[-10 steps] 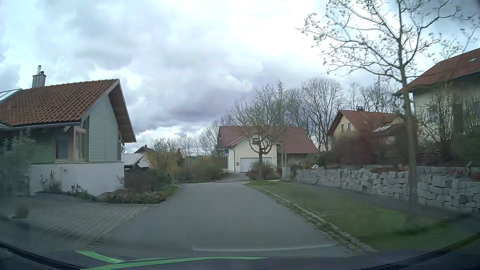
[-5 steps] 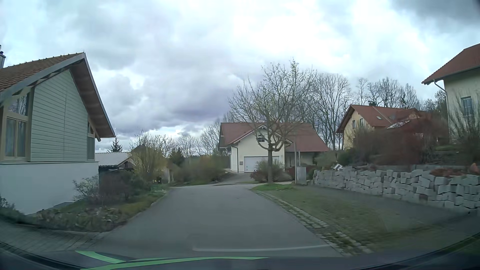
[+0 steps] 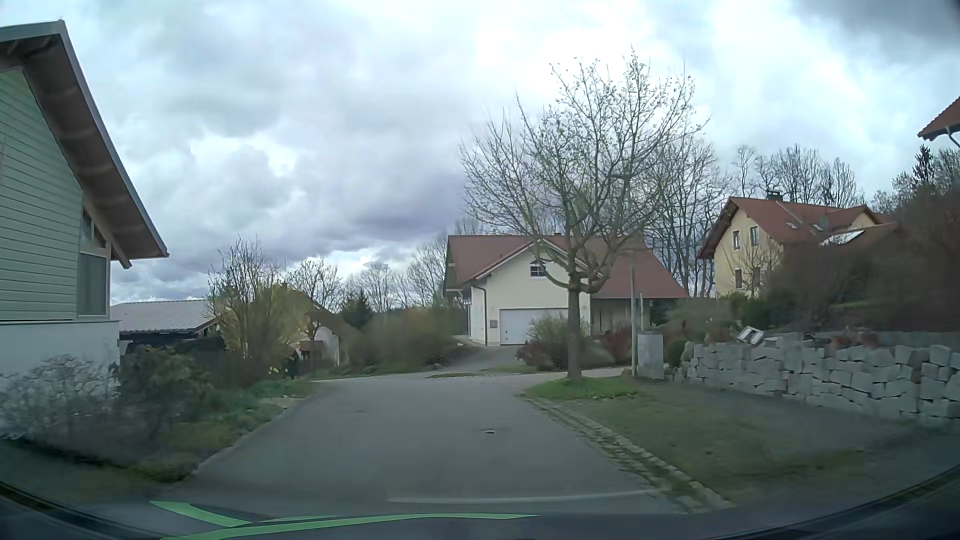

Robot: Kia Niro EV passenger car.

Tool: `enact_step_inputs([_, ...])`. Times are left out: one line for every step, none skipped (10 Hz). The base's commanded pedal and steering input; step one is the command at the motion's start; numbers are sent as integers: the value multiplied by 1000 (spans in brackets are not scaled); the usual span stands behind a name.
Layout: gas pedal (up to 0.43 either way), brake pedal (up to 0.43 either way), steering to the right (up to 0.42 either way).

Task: Follow the waypoints while adhering to traffic rules and regulations

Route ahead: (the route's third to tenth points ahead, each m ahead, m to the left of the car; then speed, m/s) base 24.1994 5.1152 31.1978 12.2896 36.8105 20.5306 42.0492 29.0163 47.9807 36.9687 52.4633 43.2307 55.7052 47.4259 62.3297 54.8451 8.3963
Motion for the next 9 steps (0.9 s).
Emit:
enact_step_inputs([0, 0, -17])
enact_step_inputs([0, 0, -19])
enact_step_inputs([0, 0, -21])
enact_step_inputs([0, 30, -27])
enact_step_inputs([0, 73, -35])
enact_step_inputs([0, 104, -42])
enact_step_inputs([0, 122, -48])
enact_step_inputs([0, 122, -53])
enact_step_inputs([0, 122, -65])
